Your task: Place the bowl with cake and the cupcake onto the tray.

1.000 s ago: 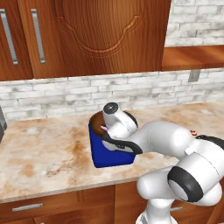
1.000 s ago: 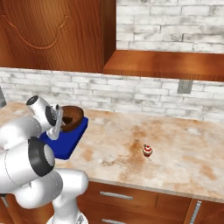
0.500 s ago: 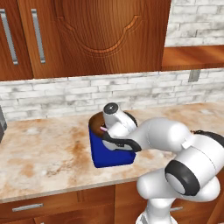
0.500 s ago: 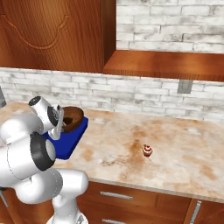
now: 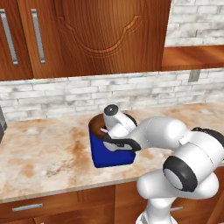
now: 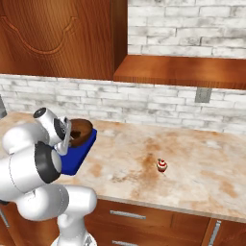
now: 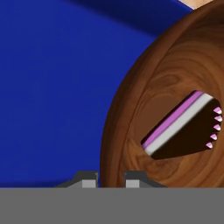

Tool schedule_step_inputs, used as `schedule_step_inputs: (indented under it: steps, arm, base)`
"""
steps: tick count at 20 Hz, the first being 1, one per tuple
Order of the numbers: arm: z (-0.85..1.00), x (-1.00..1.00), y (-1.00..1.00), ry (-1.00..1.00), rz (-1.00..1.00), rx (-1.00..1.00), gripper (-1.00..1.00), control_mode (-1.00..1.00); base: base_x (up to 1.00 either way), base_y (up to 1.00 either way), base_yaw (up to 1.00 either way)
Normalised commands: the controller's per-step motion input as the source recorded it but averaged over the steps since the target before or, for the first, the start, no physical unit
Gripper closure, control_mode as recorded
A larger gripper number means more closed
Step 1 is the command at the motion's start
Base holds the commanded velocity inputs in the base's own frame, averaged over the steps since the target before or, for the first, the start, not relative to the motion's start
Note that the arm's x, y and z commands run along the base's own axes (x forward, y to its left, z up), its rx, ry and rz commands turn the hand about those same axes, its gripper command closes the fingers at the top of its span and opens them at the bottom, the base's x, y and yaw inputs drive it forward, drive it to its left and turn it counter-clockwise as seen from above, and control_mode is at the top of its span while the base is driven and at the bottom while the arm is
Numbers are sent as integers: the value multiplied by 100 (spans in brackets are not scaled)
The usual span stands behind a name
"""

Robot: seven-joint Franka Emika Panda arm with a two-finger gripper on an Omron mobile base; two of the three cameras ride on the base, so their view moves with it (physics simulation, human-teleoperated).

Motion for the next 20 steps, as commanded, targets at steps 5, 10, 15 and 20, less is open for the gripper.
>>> schedule_step_inputs:
  steps: [5,10,15,20]
  arm:
    - [-4,4,-3,0,0,0,100,-100]
    - [-3,0,-1,1,0,0,100,-100]
    - [0,0,0,0,0,0,-100,-100]
    - [0,0,0,0,0,0,-100,-100]
  base:
    - [0,0,0]
    - [0,0,0]
    - [0,0,0]
    - [0,0,0]
